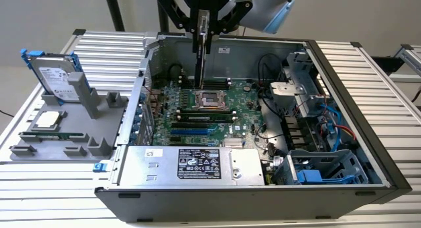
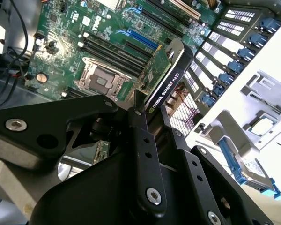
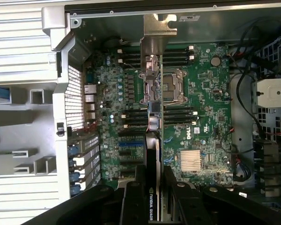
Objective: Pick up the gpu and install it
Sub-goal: 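Pick up the gpu and move the gpu toward the slot, then insert the gpu into the slot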
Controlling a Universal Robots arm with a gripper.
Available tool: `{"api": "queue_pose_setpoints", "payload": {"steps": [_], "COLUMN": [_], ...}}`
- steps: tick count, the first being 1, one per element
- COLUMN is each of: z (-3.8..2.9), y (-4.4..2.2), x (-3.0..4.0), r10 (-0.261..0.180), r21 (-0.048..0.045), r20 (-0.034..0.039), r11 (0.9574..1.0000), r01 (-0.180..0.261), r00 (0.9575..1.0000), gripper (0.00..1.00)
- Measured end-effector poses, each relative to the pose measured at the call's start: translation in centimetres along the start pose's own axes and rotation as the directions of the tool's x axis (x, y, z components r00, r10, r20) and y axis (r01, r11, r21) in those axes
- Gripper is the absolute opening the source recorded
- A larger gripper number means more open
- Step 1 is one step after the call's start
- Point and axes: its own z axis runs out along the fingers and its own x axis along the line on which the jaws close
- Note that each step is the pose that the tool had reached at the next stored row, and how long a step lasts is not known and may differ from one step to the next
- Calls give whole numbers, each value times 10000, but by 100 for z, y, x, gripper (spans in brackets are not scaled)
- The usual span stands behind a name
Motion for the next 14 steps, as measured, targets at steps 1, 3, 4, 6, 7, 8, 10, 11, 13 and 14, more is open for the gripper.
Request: {"api": "queue_pose_setpoints", "payload": {"steps": [1, 3, 4, 6, 7, 8, 10, 11, 13, 14], "z": [0, 0, 0, 0, 0, 0, 0, -1, -1, -1], "y": [0, 0, 0, 0, 0, 0, 0, 0, 0, 0], "x": [0, 0, -1, -1, 0, -1, -1, -1, -1, 0], "r10": [1, -3, -12, -58, -89, -128, -222, -268, -358, -406], "r21": [0, 1, 1, 1, 1, 2, 3, 4, 5, 5], "r20": [0, 0, 0, -2, -4, -6, -10, -13, -17, -19], "r11": [10000, 10000, 10000, 10000, 10000, 9999, 9998, 9996, 9994, 9992], "r01": [-1, 3, 12, 58, 89, 128, 222, 268, 358, 406], "r00": [10000, 10000, 10000, 10000, 10000, 9999, 9998, 9996, 9994, 9992], "gripper": [0, 0, 0, 0, 0, 0, 0, 0, 0, 0]}}
